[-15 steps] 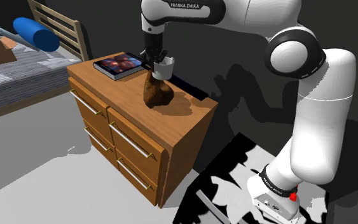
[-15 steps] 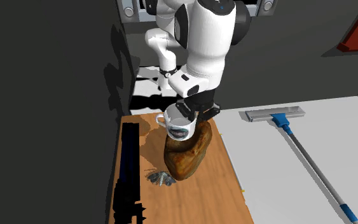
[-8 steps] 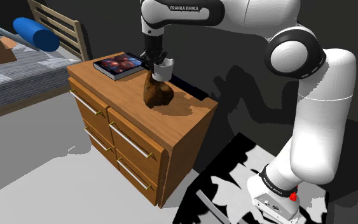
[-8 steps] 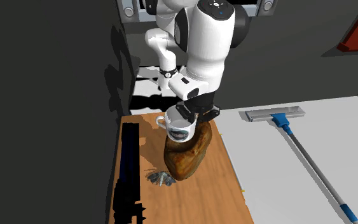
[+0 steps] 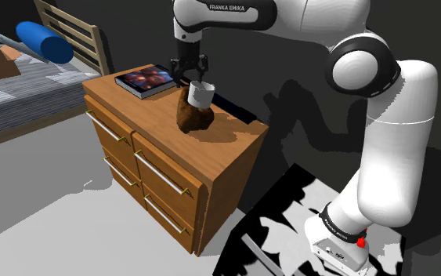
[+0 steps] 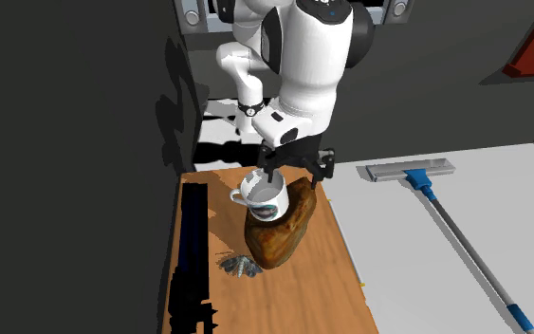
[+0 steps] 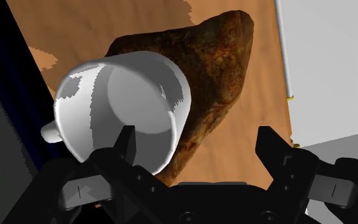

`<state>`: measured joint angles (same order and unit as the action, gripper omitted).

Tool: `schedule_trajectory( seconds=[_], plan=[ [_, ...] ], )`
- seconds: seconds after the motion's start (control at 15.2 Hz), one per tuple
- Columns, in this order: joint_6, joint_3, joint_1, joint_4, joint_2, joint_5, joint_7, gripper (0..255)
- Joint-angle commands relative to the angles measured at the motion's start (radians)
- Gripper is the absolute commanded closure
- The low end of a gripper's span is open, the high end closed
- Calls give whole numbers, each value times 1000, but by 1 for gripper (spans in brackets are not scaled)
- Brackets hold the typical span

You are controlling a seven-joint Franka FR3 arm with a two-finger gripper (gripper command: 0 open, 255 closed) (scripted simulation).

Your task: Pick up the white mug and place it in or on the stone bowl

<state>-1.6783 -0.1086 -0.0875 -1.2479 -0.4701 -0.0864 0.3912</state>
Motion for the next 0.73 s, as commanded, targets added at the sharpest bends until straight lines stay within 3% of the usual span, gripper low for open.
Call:
schedule_trajectory(
  seconds=[0.0, 0.13, 0.66],
  plan=[
    [56, 0, -2, 64, -9, 0, -3, 0],
    [129, 0, -8, 160, -31, -2, -4, 0],
    [129, 0, -8, 160, -31, -2, -4, 0]
  ],
)
